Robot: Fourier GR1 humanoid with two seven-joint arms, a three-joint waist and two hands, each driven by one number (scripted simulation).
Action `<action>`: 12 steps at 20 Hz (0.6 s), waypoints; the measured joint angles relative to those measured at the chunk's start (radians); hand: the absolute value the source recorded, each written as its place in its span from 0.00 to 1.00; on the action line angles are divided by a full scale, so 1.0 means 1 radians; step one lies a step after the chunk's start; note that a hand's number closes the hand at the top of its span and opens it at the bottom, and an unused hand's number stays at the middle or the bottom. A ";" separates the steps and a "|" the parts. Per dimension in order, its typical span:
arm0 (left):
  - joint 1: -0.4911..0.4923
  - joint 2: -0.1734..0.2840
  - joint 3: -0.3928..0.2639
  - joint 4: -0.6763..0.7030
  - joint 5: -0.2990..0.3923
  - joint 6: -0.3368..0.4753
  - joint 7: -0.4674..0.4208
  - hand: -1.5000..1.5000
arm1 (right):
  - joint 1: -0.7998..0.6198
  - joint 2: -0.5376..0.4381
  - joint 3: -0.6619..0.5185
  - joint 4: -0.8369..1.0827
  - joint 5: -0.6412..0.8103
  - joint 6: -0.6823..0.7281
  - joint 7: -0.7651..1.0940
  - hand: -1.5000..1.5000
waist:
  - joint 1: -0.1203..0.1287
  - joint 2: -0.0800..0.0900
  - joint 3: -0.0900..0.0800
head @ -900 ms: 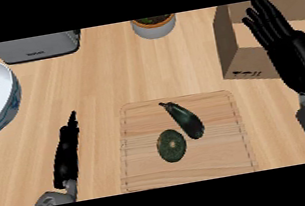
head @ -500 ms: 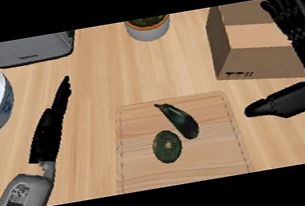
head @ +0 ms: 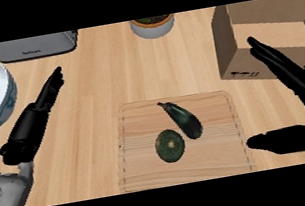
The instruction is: Pick the squash from the cutting board and place it in the cardboard box
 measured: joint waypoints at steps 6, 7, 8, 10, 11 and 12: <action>-0.013 -0.002 0.006 -0.021 -0.004 -0.027 0.017 0.50 | -0.031 -0.058 0.127 -0.077 0.204 0.086 0.146 0.00 | 0.010 0.000 -0.001; -0.013 -0.002 0.008 -0.014 -0.003 -0.033 0.010 0.50 | -0.041 -0.067 0.157 -0.088 0.238 0.113 0.181 0.00 | 0.011 0.001 -0.002; -0.010 0.000 0.010 -0.010 -0.005 -0.038 0.001 0.50 | -0.057 -0.074 0.186 -0.100 0.266 0.144 0.223 0.00 | 0.013 0.001 -0.002; -0.019 0.002 0.017 0.002 -0.002 -0.050 -0.001 0.50 | -0.091 -0.078 0.246 -0.134 0.313 0.215 0.313 0.00 | 0.014 0.001 -0.003; -0.026 -0.002 0.018 0.005 -0.002 -0.052 0.000 0.50 | -0.115 -0.066 0.279 -0.144 0.335 0.250 0.360 0.00 | 0.016 0.002 -0.003; -0.021 -0.004 0.018 0.004 -0.006 -0.052 -0.005 0.50 | -0.137 -0.048 0.314 -0.161 0.352 0.288 0.416 0.00 | 0.018 0.001 -0.003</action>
